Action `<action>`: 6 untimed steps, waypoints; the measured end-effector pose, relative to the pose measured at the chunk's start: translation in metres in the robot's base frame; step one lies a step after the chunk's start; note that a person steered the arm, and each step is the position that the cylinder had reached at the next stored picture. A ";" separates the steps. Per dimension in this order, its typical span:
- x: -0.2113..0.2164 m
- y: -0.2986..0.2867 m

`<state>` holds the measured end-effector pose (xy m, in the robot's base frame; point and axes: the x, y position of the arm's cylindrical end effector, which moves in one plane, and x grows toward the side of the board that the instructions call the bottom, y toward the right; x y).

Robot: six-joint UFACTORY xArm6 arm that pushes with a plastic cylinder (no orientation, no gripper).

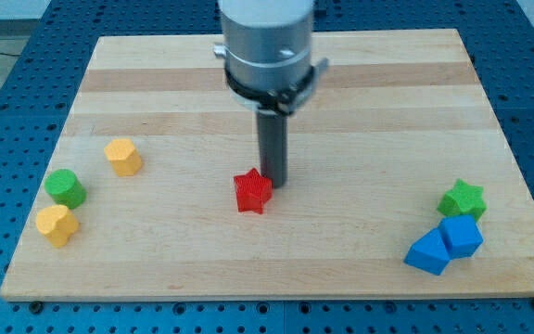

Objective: Move the blue blocks towards the bottom center

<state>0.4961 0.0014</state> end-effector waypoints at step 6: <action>0.081 0.138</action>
